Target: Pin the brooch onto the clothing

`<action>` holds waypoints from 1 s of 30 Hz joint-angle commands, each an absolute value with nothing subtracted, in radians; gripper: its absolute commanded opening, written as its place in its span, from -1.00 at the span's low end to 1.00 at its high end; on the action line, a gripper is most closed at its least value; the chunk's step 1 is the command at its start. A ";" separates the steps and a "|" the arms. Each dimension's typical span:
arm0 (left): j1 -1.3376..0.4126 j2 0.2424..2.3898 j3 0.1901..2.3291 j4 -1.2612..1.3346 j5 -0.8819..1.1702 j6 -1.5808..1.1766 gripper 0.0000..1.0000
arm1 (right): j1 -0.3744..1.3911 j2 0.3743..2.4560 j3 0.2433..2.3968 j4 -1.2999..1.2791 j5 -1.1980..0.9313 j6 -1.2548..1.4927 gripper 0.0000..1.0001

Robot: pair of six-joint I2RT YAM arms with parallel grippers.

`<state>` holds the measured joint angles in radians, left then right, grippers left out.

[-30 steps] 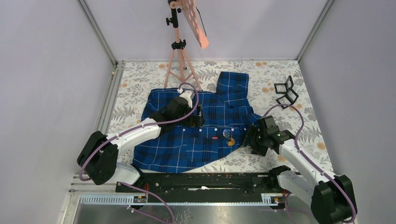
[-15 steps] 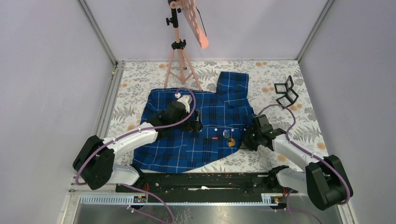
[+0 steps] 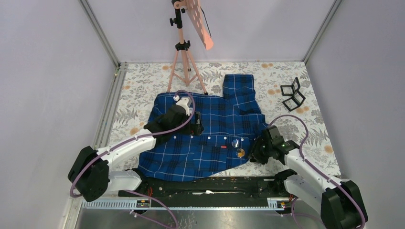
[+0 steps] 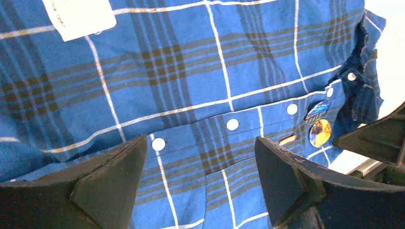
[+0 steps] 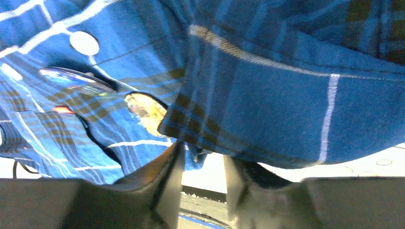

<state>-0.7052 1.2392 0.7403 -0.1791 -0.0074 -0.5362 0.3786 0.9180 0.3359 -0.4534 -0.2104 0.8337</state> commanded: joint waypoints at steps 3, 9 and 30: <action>-0.648 1.120 0.678 -0.162 -0.095 -0.597 0.83 | 0.387 0.874 0.451 -0.568 -0.169 0.756 0.39; -0.520 0.954 0.643 -0.207 -0.149 -0.618 0.97 | 0.377 0.889 0.647 -0.652 -0.080 0.571 0.99; -0.327 0.507 0.824 -0.399 -0.472 -0.175 0.97 | 0.071 0.381 0.626 -0.392 0.062 0.255 0.99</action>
